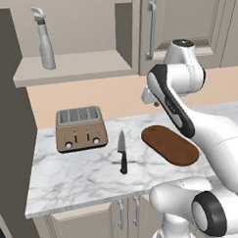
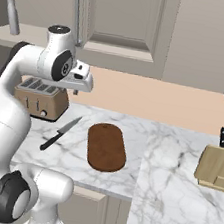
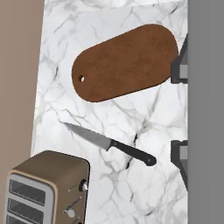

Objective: Move the cutting board and knife to the sink. Then move spray from the cabinet to the counter.

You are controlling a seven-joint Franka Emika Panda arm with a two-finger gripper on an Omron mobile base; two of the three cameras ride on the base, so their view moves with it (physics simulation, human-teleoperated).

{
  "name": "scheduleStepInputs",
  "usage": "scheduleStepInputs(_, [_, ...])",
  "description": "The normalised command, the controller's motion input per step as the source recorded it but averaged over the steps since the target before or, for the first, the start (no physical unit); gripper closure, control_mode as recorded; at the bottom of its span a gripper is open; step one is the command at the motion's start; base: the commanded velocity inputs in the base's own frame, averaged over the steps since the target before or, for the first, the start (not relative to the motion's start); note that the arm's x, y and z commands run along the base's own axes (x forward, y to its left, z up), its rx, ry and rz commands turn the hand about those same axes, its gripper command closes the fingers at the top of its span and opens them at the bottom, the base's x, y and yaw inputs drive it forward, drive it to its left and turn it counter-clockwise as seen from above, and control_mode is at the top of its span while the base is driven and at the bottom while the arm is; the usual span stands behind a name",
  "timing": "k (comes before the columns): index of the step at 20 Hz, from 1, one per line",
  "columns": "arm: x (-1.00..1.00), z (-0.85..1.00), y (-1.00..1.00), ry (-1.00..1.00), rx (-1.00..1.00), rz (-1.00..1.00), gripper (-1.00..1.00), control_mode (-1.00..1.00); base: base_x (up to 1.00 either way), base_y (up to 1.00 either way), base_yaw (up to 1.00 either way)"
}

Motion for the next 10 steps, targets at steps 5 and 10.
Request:
scheduleStepInputs(5, [-0.21, -0.02, 0.08, 0.00, 0.02, 0.00, -1.00, -1.00, 0.00, 0.00, 0.00])
scheduleStepInputs(10, [-0.42, -0.13, 0.12, 0.00, 0.04, 0.00, -1.00, -1.00, 0.00, 0.00, 0.00])
